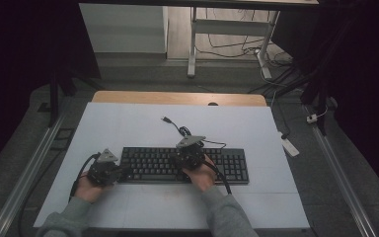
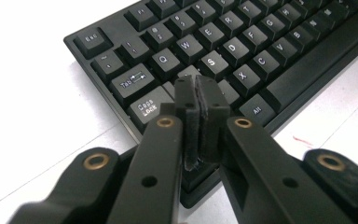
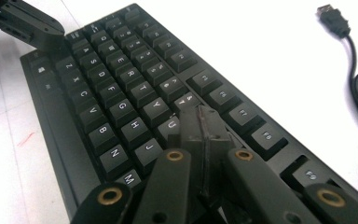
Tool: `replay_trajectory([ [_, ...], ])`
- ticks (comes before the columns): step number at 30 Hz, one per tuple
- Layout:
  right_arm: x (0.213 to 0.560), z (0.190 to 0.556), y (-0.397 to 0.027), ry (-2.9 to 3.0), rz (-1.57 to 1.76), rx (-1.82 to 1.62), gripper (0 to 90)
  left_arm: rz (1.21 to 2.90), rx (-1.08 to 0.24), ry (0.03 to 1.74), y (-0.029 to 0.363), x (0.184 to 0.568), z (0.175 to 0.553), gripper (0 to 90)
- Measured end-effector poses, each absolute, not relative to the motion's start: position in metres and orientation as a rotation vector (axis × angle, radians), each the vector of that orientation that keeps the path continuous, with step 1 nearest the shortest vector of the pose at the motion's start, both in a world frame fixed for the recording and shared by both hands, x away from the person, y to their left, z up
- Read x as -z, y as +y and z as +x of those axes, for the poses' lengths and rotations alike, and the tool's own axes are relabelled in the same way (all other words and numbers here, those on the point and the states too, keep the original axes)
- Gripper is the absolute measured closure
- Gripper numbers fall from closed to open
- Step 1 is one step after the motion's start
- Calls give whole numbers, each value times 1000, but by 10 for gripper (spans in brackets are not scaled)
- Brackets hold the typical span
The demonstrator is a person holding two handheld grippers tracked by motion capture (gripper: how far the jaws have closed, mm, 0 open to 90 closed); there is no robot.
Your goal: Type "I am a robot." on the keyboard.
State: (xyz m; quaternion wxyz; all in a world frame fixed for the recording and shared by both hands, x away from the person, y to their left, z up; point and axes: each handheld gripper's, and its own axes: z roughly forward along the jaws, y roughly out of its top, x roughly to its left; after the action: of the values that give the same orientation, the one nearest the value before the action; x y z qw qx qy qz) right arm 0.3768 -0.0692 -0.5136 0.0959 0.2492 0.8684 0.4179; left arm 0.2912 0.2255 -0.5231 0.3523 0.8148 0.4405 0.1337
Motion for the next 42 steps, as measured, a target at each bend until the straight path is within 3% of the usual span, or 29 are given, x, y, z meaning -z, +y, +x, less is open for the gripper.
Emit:
replay_trajectory([
  [7,506,371,-79,2574,725,-1261,860,2073,-353,1143,228,520,290,822],
  [9,503,367,-86,2555,717,-1276,783,2059,-357,1147,229,519,290,725],
  [20,498,353,-123,2495,739,-1302,628,1999,-354,1169,231,514,290,456],
  [32,499,334,-172,2440,781,-1311,576,2001,-336,1126,223,509,289,358],
  [42,501,331,-178,2430,780,-1311,558,2024,-318,1087,213,506,289,273],
])
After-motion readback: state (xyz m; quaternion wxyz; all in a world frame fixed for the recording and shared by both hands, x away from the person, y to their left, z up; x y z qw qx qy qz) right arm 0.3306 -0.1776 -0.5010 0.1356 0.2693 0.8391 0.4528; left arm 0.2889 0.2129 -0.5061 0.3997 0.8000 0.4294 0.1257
